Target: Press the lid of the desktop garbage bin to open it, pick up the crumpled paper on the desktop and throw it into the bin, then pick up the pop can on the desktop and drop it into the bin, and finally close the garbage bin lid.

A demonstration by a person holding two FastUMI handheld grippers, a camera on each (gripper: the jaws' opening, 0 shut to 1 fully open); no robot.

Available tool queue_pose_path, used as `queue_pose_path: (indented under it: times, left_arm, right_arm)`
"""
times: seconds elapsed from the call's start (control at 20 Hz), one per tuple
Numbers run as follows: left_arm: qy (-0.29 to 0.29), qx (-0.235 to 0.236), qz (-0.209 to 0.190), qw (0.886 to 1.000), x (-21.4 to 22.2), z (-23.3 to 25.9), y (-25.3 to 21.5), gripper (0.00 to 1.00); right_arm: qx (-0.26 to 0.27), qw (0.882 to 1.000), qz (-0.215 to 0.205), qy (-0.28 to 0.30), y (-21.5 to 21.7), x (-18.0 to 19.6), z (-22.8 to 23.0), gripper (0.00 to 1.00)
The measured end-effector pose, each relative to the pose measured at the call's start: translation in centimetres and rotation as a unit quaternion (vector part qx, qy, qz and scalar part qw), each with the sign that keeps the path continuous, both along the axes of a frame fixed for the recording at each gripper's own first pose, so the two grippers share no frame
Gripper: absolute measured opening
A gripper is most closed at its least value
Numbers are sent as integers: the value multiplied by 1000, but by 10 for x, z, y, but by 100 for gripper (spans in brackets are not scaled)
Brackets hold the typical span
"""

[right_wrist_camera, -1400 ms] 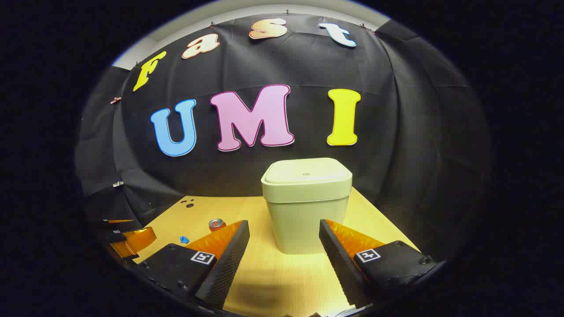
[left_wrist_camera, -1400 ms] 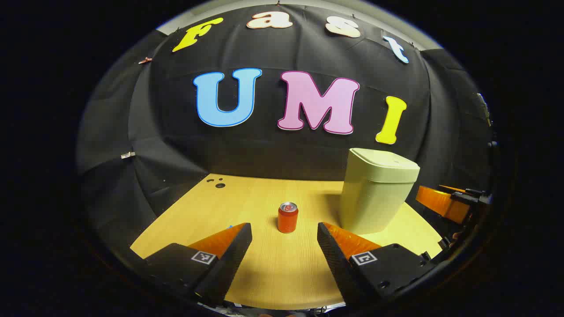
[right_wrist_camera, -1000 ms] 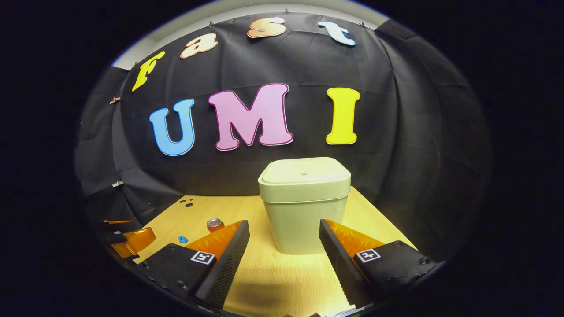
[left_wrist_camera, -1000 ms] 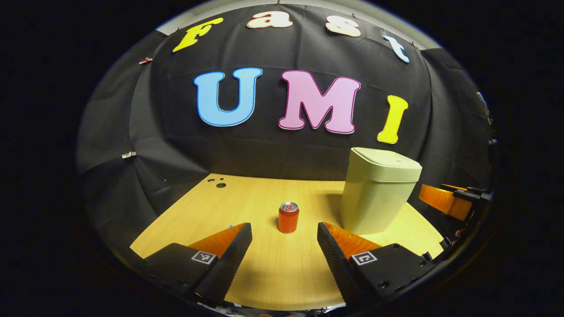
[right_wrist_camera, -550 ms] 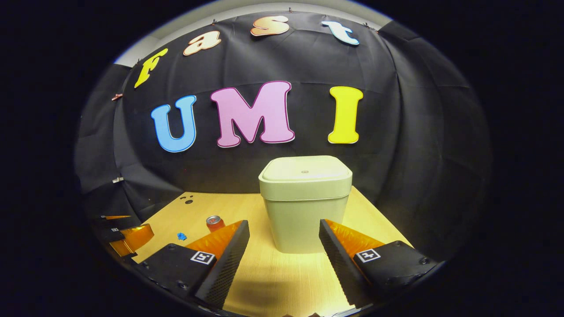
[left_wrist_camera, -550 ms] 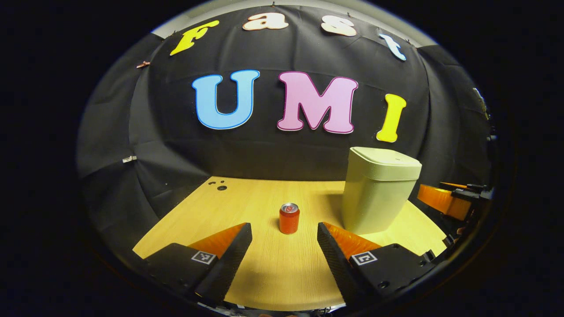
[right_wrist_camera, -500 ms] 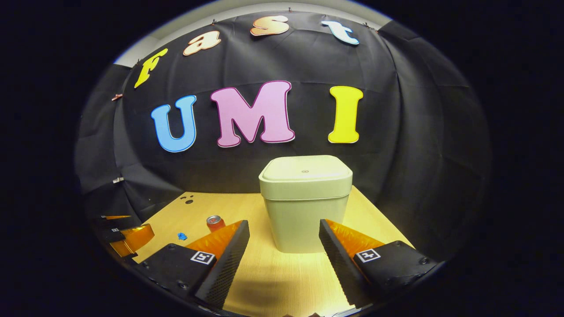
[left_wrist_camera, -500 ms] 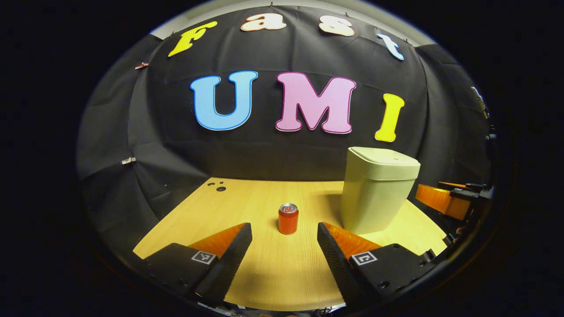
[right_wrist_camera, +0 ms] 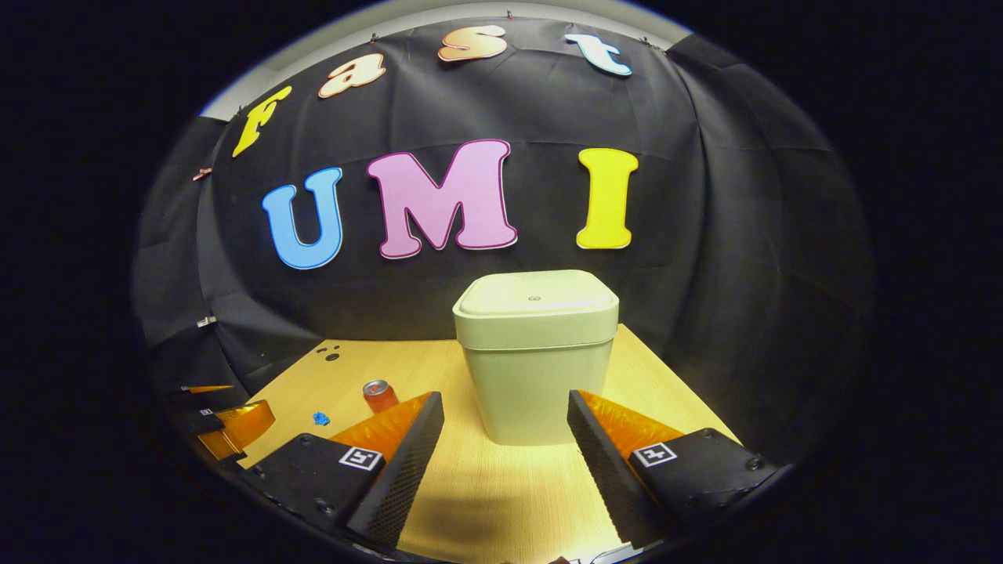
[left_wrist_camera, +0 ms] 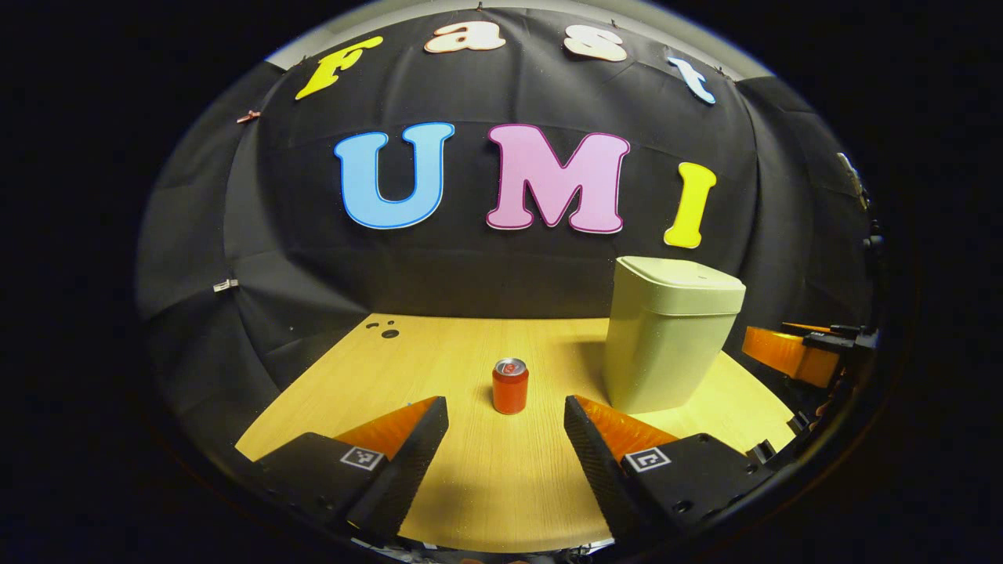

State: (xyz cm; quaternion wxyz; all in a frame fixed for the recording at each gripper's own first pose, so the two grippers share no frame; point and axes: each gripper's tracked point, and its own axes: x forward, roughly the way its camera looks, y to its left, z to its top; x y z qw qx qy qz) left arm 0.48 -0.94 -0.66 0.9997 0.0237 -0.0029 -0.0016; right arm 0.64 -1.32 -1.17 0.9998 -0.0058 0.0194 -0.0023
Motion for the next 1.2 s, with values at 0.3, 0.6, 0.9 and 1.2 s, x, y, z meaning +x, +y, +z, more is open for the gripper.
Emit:
queue_pose_path:
  times: [0.3, 0.6, 0.9, 1.2]
  left_arm:
    - [3, 2, -5, 1000, 0, -2, -3, 96]
    - [9, 7, -4, 1000, 0, -6, -3, 96]
    - [12, 4, 0, 1000, 3, -9, 0, 96]
    - [19, -5, 7, 1000, 9, -10, 6, 96]
  right_arm:
    - [-14, 1000, 2, -7, 2, 6, 4, 79]
    - [-18, 1000, 7, 0, 8, 15, 6, 22]
    - [-26, 998, 50, 17, 26, 18, 1, 6]
    - [-65, 996, 65, 20, 33, 31, 10, 5]
